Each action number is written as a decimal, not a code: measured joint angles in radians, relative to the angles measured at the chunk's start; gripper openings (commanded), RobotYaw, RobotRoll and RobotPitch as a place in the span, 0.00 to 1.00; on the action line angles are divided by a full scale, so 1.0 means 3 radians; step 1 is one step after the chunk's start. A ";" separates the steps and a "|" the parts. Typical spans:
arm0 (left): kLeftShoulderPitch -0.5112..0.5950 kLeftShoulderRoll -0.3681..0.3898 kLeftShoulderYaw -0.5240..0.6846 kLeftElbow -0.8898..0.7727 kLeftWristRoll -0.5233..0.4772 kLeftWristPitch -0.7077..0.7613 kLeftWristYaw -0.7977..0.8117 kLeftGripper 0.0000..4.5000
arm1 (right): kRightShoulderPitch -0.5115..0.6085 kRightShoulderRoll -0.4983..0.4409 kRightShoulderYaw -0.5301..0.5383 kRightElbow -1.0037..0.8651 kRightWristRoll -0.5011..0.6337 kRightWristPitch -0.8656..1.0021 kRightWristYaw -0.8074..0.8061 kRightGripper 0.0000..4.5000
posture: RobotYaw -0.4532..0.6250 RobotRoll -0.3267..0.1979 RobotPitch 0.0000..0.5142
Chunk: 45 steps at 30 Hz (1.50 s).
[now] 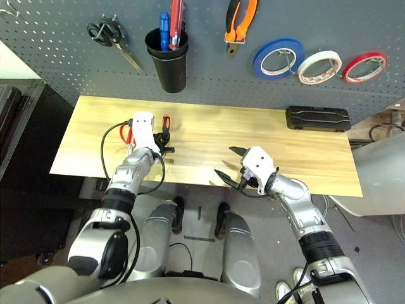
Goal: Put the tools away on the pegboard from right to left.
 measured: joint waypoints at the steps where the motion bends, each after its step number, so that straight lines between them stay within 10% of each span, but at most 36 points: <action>1: 0.0038 -0.0011 0.0009 -0.0120 0.0000 0.0009 0.0045 0.13 | -0.0040 0.0005 -0.0006 0.0060 0.0004 -0.0034 0.0022 1.00 | 0.74 0.62 0.54; 26: 0.0413 -0.0062 0.0145 -0.1995 -0.0123 -0.0746 0.0496 0.13 | -0.0854 0.0252 -0.0413 0.1342 0.0485 -0.0874 0.0753 1.00 | 0.86 0.62 0.41; 45: -0.0552 0.0159 0.0033 -0.1974 -0.0512 -0.0393 0.0272 0.13 | -0.0491 -0.0167 -0.1050 -0.0048 0.1552 0.0137 0.1166 1.00 | 0.68 0.62 0.38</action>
